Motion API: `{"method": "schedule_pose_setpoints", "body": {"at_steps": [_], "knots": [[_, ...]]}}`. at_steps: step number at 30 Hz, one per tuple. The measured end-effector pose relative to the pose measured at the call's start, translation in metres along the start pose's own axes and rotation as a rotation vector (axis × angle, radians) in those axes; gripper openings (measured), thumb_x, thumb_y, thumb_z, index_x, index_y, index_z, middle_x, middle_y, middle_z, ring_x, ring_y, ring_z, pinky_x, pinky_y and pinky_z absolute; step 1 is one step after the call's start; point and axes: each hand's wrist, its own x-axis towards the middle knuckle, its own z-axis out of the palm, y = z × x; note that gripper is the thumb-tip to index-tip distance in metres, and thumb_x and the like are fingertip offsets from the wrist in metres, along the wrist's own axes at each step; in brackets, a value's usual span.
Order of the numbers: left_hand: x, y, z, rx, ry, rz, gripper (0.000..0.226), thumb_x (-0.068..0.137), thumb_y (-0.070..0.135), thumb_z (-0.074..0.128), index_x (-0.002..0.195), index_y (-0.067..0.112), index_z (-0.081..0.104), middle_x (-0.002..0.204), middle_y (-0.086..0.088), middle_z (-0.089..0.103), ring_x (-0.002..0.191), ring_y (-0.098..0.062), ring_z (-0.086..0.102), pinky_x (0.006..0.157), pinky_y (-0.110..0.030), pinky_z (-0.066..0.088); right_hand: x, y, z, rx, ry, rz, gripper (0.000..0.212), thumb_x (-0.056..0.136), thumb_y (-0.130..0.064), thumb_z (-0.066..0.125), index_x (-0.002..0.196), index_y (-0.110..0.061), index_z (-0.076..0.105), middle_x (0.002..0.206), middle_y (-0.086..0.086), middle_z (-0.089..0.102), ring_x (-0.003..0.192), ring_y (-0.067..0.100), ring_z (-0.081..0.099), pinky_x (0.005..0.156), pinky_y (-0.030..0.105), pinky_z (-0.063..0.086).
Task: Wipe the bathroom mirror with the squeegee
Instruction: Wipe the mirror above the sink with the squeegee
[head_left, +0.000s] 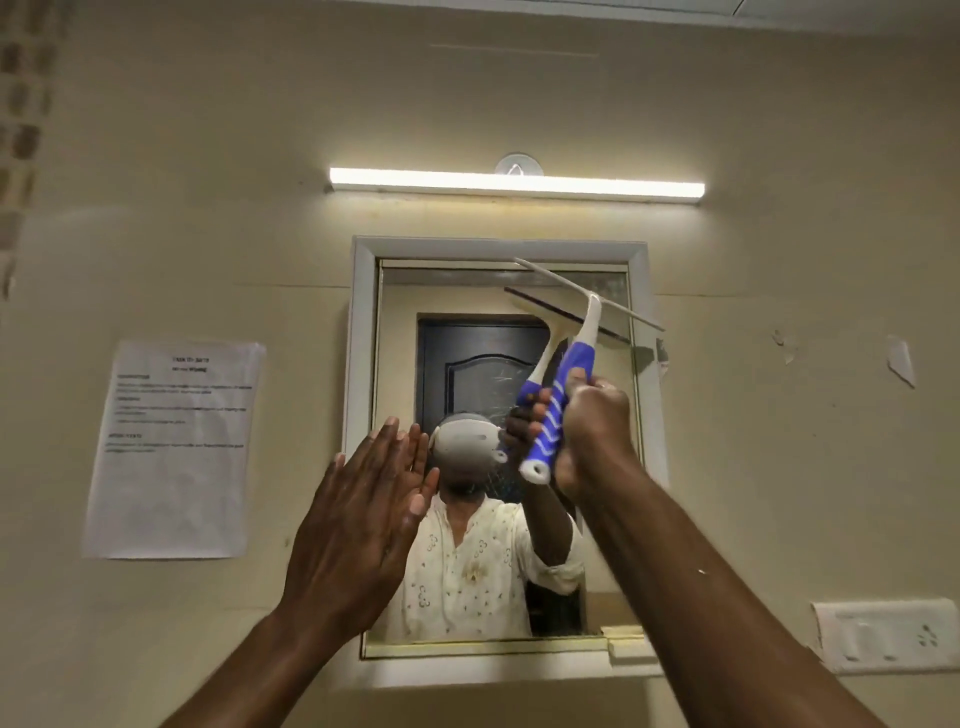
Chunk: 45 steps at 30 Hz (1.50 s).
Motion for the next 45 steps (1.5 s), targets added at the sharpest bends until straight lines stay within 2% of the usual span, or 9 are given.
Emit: {"method": "schedule_pose_setpoints", "body": {"at_steps": [3, 6, 11, 17, 22, 26, 32, 38, 45], "knots": [[0.024, -0.007, -0.013, 0.024, 0.034, 0.052, 0.058, 0.097, 0.047, 0.019, 0.148, 0.038, -0.008, 0.158, 0.012, 0.000, 0.144, 0.000, -0.002, 0.117, -0.025, -0.003, 0.006, 0.005, 0.041, 0.079, -0.013, -0.005, 0.026, 0.099, -0.026, 0.043, 0.119, -0.009, 0.047, 0.085, 0.011, 0.059, 0.069, 0.020, 0.060, 0.062, 0.034, 0.052], [0.053, -0.009, -0.029, 0.030, 0.076, 0.098, 0.060, 0.096, 0.052, 0.014, 0.150, 0.033, -0.002, 0.159, 0.012, -0.001, 0.144, -0.002, -0.001, 0.117, -0.022, -0.004, 0.013, 0.005, 0.069, 0.174, -0.019, 0.033, 0.018, 0.098, -0.024, 0.046, 0.112, -0.014, 0.048, 0.097, 0.012, 0.063, 0.087, 0.026, 0.067, 0.075, 0.042, 0.057], [0.085, -0.010, -0.048, 0.064, 0.095, 0.168, 0.063, 0.094, 0.055, 0.012, 0.150, 0.028, 0.004, 0.158, 0.011, 0.000, 0.145, -0.003, 0.000, 0.118, -0.027, 0.000, 0.025, 0.006, 0.090, 0.230, -0.049, 0.040, 0.035, 0.098, -0.024, 0.045, 0.129, -0.008, 0.043, 0.114, 0.017, 0.063, 0.101, 0.033, 0.066, 0.092, 0.054, 0.050], [0.095, -0.014, -0.053, 0.063, 0.080, 0.173, 0.067, 0.089, 0.059, 0.007, 0.148, 0.028, 0.003, 0.157, 0.009, 0.001, 0.145, -0.006, 0.001, 0.118, -0.030, 0.001, 0.044, 0.002, 0.094, 0.375, 0.009, 0.039, 0.036, 0.098, -0.021, 0.044, 0.132, -0.008, 0.042, 0.115, 0.018, 0.063, 0.100, 0.035, 0.066, 0.095, 0.056, 0.048], [0.095, -0.016, -0.050, 0.065, 0.065, 0.168, 0.063, 0.091, 0.056, 0.014, 0.146, 0.029, 0.001, 0.157, 0.008, 0.001, 0.145, -0.007, 0.002, 0.119, -0.032, 0.002, 0.051, -0.002, 0.094, 0.509, 0.036, 0.074, 0.029, 0.097, -0.015, 0.046, 0.123, -0.005, 0.049, 0.097, 0.013, 0.065, 0.093, 0.032, 0.067, 0.099, 0.054, 0.045], [0.095, -0.017, -0.047, 0.064, 0.065, 0.168, 0.067, 0.088, 0.059, 0.008, 0.147, 0.028, 0.003, 0.157, 0.009, 0.001, 0.145, -0.006, 0.001, 0.119, -0.031, 0.001, 0.053, -0.001, 0.093, 0.589, 0.066, 0.046, 0.036, 0.097, -0.011, 0.045, 0.133, -0.007, 0.041, 0.106, 0.014, 0.060, 0.105, 0.032, 0.064, 0.100, 0.051, 0.046], [0.099, -0.017, -0.042, 0.064, 0.075, 0.186, 0.065, 0.089, 0.057, 0.011, 0.146, 0.027, 0.005, 0.156, 0.006, 0.004, 0.144, -0.008, 0.004, 0.118, -0.031, 0.003, 0.063, 0.001, 0.089, 0.588, 0.088, 0.059, 0.041, 0.096, -0.006, 0.045, 0.136, -0.010, 0.035, 0.097, 0.011, 0.061, 0.089, 0.026, 0.066, 0.102, 0.054, 0.043], [0.130, -0.012, -0.038, 0.229, 0.069, 0.279, 0.059, 0.091, 0.038, 0.047, 0.145, 0.018, 0.033, 0.152, -0.008, 0.033, 0.139, -0.026, 0.032, 0.114, -0.039, 0.014, 0.073, 0.007, 0.081, 0.602, 0.001, 0.062, 0.038, 0.097, -0.008, 0.044, 0.133, -0.010, 0.034, 0.096, 0.015, 0.061, 0.083, 0.029, 0.067, 0.100, 0.061, 0.041], [0.166, 0.010, -0.015, 0.328, 0.057, 0.334, 0.057, 0.090, 0.030, 0.058, 0.142, 0.019, 0.037, 0.142, -0.006, 0.048, 0.132, -0.023, 0.042, 0.113, -0.034, 0.015, 0.079, 0.001, 0.071, 0.592, -0.082, 0.078, 0.038, 0.096, -0.006, 0.043, 0.133, -0.004, 0.035, 0.116, 0.025, 0.056, 0.095, 0.038, 0.063, 0.094, 0.059, 0.043]]}}
